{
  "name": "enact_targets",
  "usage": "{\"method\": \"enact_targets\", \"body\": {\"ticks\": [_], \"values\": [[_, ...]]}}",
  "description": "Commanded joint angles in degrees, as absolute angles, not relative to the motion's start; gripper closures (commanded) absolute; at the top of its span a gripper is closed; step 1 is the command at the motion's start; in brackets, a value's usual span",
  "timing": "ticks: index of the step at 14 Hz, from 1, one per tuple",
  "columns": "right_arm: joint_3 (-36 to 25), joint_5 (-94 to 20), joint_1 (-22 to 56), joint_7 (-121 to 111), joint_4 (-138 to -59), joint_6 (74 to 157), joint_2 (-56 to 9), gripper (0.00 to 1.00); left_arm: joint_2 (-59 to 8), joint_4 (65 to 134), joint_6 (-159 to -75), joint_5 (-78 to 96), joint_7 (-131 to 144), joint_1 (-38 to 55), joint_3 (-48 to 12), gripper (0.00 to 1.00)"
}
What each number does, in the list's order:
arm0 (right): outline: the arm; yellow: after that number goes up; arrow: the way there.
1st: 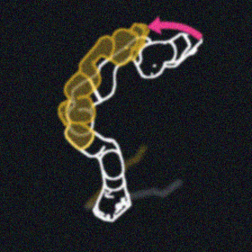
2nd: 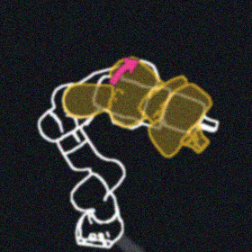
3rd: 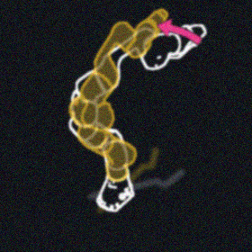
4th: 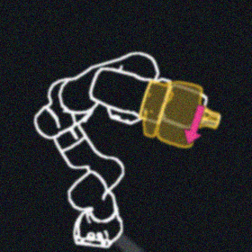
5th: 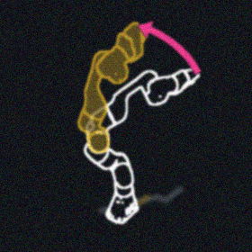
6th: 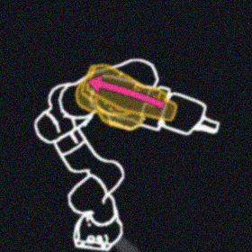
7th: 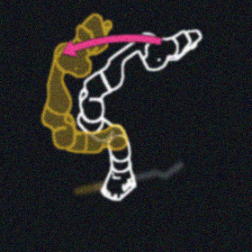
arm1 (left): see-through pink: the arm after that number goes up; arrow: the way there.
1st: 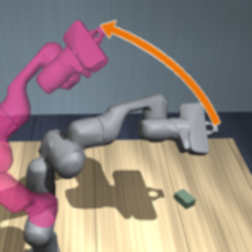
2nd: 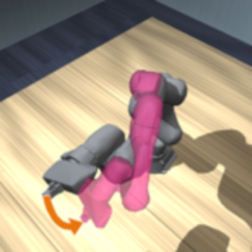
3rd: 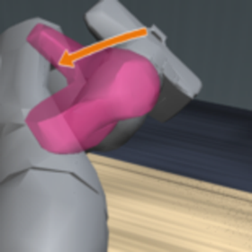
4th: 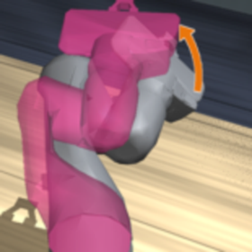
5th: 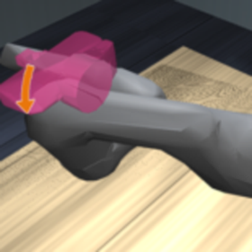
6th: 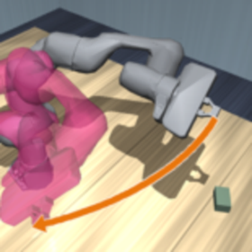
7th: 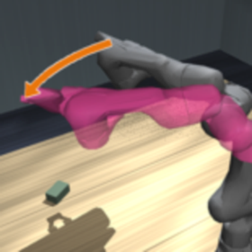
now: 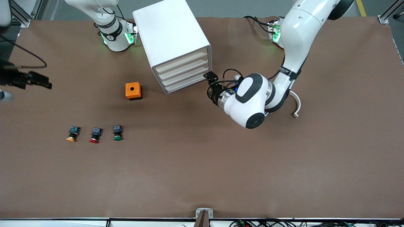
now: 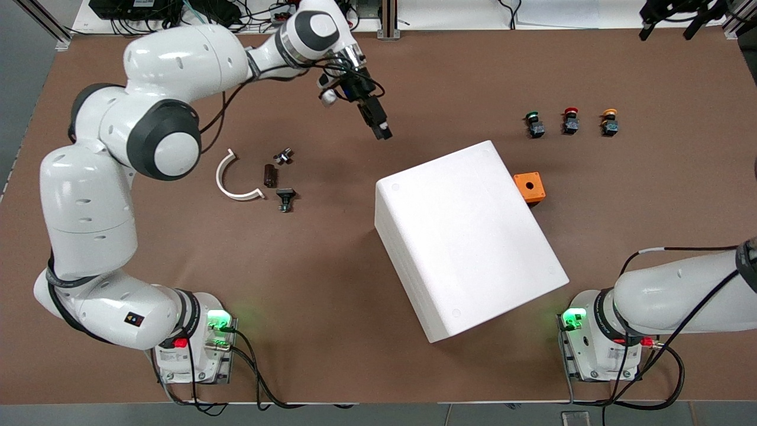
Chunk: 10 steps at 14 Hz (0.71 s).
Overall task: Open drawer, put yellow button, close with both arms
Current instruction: 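Pull the drawer open with the left gripper while the right gripper reaches the buttons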
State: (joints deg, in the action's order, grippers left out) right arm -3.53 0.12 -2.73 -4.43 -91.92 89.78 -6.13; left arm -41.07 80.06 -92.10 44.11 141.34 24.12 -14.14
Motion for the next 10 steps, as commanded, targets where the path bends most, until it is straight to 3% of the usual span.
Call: {"method": "enact_targets", "body": {"ticks": [1, 2, 7, 10], "values": [[-3.16, 0.79, -6.14, -7.72, -90.26, 96.30, -9.49, 0.00, -41.31, 78.84, -91.14, 46.93, 145.80, 26.62, -13.97, 0.02], [-3.16, 0.79, -7.11, -7.82, -90.61, 98.24, -10.97, 0.00, -41.31, 78.84, -91.14, 47.37, 145.98, 27.59, -13.97, 0.18], [-3.25, 1.76, -9.75, -7.21, -100.87, 116.59, -13.80, 0.00, -42.80, 78.84, -91.14, 49.57, 145.90, 32.07, -13.97, 0.27], [-3.25, 1.76, -11.33, -7.29, -110.53, 133.88, -17.65, 0.00, -42.80, 78.84, -91.14, 49.57, 145.37, 33.66, -13.97, 0.28]]}}
